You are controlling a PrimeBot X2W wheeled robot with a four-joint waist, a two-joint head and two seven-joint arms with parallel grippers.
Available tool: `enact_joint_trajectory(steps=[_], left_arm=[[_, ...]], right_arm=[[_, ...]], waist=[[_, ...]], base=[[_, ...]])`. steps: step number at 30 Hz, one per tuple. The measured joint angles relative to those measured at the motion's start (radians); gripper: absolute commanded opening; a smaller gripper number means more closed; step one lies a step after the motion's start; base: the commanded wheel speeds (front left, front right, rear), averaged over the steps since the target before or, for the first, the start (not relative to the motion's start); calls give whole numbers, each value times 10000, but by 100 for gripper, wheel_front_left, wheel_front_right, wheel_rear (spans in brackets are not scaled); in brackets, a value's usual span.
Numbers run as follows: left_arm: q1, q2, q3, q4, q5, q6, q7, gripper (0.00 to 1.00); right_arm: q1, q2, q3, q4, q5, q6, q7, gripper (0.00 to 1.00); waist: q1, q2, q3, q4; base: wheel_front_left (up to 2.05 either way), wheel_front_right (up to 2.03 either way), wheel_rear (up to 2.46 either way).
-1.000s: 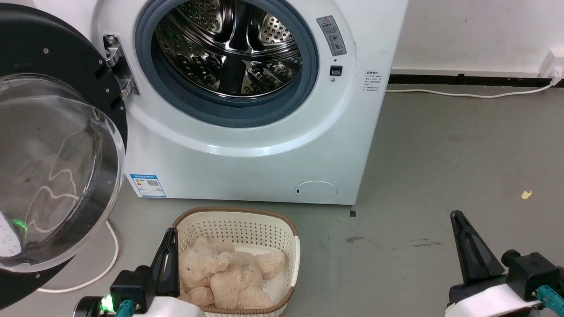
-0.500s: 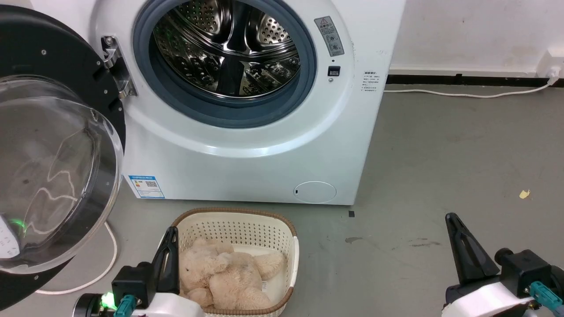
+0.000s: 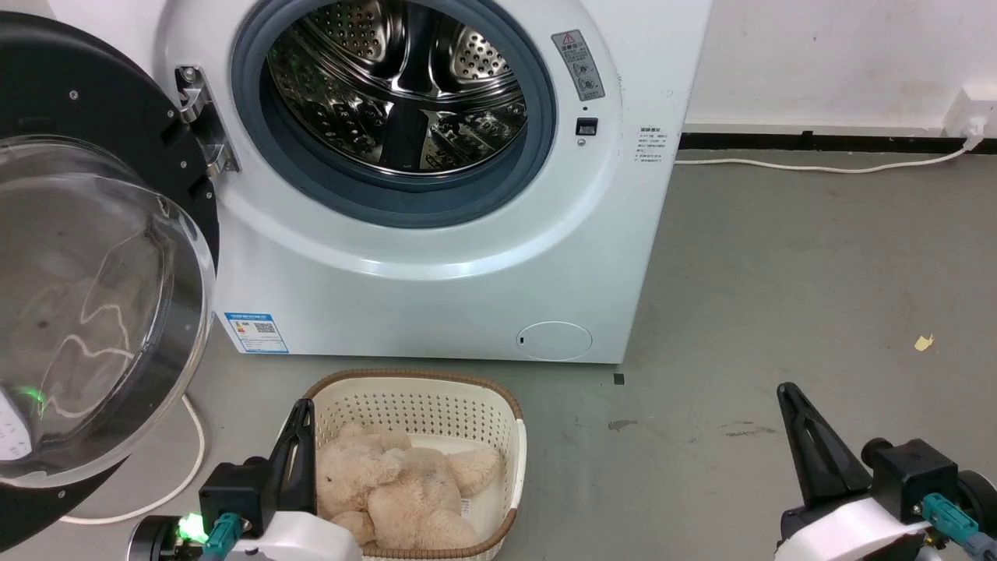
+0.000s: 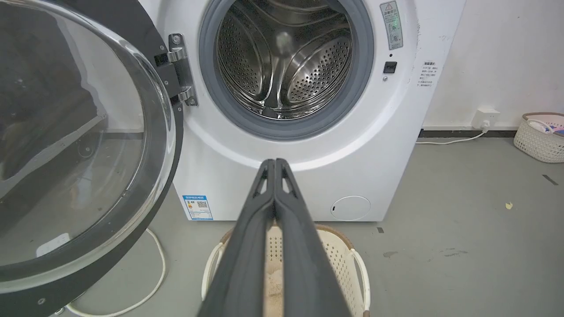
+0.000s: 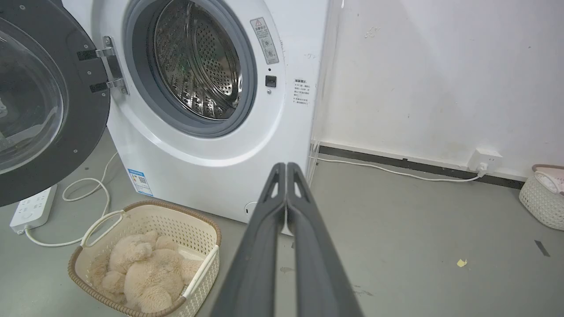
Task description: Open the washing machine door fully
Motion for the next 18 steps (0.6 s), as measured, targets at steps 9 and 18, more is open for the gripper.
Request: enact_joint_trajectory(steps=[9, 18], left_arm=[[-35, -27, 84, 0, 73, -73, 180, 0], [-52, -56, 130, -2, 150, -132, 384, 0]], right_arm=[[-32, 0, 48, 48, -17, 0, 213, 0], [-40, 0, 96, 86, -44, 0, 395, 0]], waist=[[-1, 0, -10, -29], [-1, 0, -21, -57]], base=[[0, 0, 0], [0, 0, 0]])
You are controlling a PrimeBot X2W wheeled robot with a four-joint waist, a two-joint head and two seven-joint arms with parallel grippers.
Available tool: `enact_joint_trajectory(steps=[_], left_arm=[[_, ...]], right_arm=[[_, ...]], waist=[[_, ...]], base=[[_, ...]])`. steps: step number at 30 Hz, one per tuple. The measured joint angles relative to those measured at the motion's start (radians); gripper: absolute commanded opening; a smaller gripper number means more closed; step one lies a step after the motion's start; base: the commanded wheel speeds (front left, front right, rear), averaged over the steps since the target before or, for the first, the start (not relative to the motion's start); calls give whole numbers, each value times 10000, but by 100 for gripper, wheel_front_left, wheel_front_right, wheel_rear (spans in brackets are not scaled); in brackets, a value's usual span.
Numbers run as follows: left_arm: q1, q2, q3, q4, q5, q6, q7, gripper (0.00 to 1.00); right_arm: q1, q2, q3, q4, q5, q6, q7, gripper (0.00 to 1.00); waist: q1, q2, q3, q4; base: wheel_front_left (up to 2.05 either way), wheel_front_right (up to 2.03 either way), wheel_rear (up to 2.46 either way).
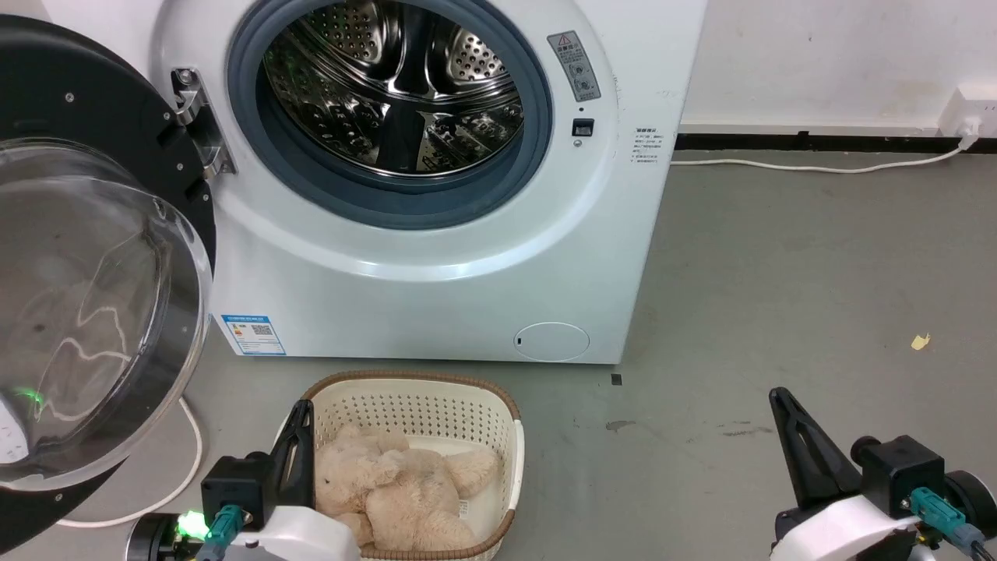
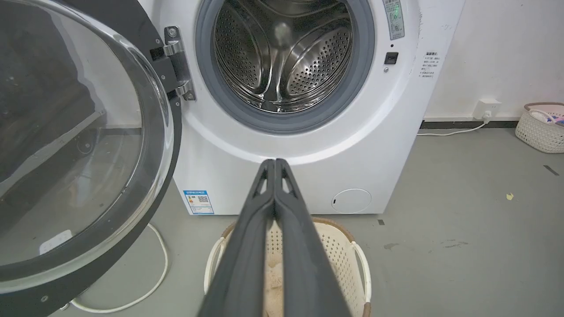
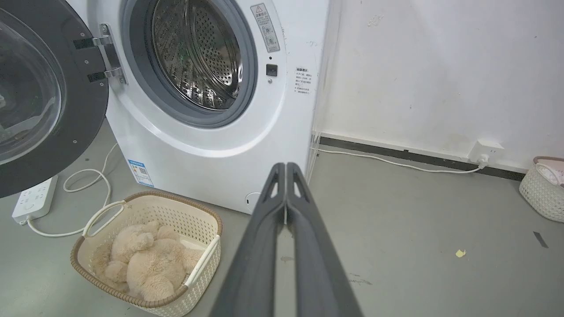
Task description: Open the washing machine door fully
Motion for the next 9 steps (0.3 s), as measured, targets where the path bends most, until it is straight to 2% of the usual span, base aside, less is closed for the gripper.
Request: enact_joint_trajectory(steps=[9], left_arm=[[-127, -8, 52, 0, 105, -29, 194, 0]], right_arm=[[-52, 0, 65, 29, -2, 0, 196, 0]], waist=[[1, 0, -10, -29]], base=[[0, 0, 0]])
